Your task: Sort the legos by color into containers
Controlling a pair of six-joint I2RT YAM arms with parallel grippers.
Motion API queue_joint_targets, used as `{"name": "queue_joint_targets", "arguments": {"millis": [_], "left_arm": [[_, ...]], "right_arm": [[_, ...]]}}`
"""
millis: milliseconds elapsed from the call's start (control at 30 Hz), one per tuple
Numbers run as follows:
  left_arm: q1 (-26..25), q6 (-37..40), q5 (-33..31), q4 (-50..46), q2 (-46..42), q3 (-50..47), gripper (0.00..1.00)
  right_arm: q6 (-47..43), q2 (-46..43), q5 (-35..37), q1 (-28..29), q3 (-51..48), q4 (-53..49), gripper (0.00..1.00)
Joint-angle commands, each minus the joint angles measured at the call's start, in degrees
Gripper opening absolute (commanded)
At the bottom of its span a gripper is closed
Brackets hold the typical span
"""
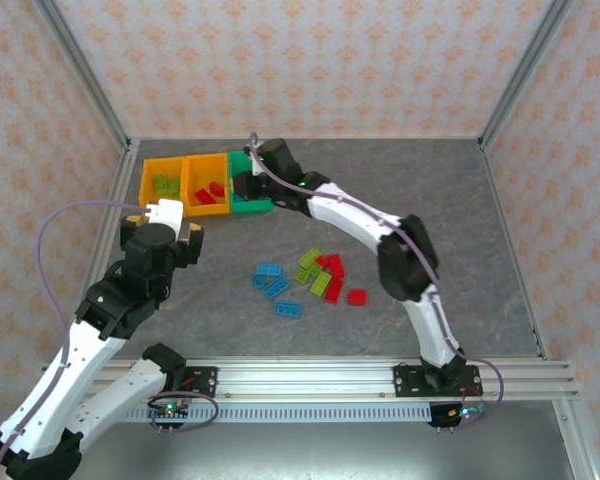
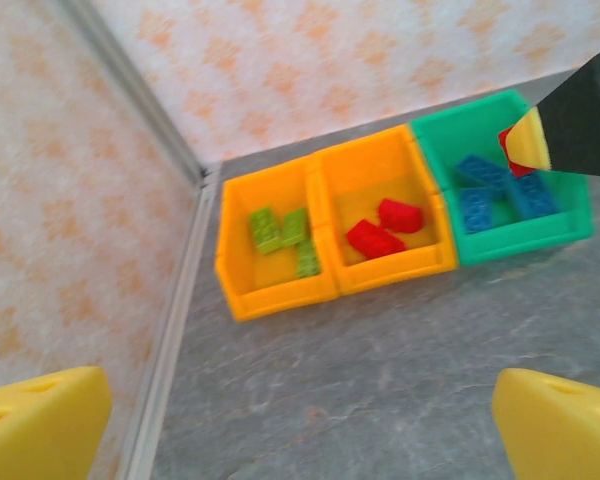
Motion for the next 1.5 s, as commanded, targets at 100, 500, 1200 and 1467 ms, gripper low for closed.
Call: {"name": "queue_joint_targets", "arguments": {"millis": [100, 500, 1200, 1467], "left_arm": [[3.5, -1.9, 1.1, 2.3, 4.2, -0.3, 0.98], [4.7, -1.9, 5.6, 3.1, 7.1, -0.3, 0.98], [4.7, -34.5, 31.3, -7.7, 28.7, 10.9, 0.98], [-6.3, -33.7, 28.9, -3.3, 44.7, 13.1, 0.98]], "right_arm": [[-4.1, 23.1, 3.6, 1.5, 33.7, -9.0, 0.14], [-5.7, 28.5, 12.3, 2.9, 41.1, -0.7, 0.60], [2.6, -33.5, 1.2, 2.4, -19.7, -30.6, 0.77], [9.7, -58.3, 6.3, 2.4, -45.0, -30.6, 0.92]]}}
